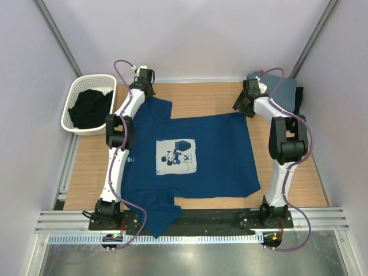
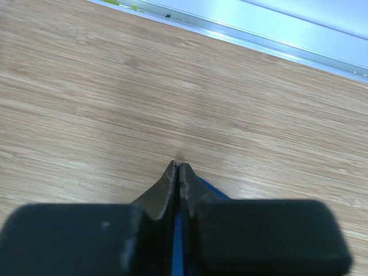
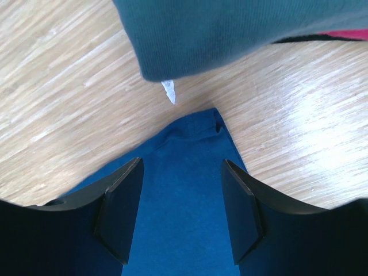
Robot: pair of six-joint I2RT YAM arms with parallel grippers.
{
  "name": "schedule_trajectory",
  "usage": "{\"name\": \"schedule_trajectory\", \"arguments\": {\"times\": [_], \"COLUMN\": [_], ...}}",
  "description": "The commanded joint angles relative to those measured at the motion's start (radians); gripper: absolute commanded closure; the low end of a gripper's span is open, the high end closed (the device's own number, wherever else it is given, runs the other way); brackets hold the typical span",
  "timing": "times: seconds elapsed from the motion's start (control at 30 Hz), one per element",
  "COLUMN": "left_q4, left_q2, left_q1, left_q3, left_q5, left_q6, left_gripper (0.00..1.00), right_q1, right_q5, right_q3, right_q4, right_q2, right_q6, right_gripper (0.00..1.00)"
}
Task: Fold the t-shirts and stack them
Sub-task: Fold the tshirt
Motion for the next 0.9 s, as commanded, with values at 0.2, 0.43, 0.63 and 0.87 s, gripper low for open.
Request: {"name": "schedule_trajectory", "arguments": {"times": [0.2, 0.43, 0.63, 0.87], "left_q4": [0.044, 0.066, 0.066, 0.072], "left_q2": [-0.029, -0.051, -0.054, -0.057], "left_q1": [0.039, 0.047, 0.047, 0.045], "left_q3": [0.039, 0.019, 0.005, 0.007], "left_q5": [0.097, 0.172, 0.182, 0.197], "left_q6": [-0.044, -0.041, -0.035, -0.021], "left_gripper": [1.00, 1.00, 1.00, 1.00], "right_q1": [-0.021, -0.019, -0.019, -0.019], "right_q5": [0.053, 0.094, 0.115, 0.126], "right_q3": [0.152, 0.229, 0.260, 0.257], "right_q4": [-0.076, -0.119, -0.159, -0.162], "right_q2": [0.068, 0.131, 0.168, 0.190], "right_q6": [0.001, -0.034, -0.057, -0.052], "right_gripper": [0.38, 0.44, 0.52, 0.55]}}
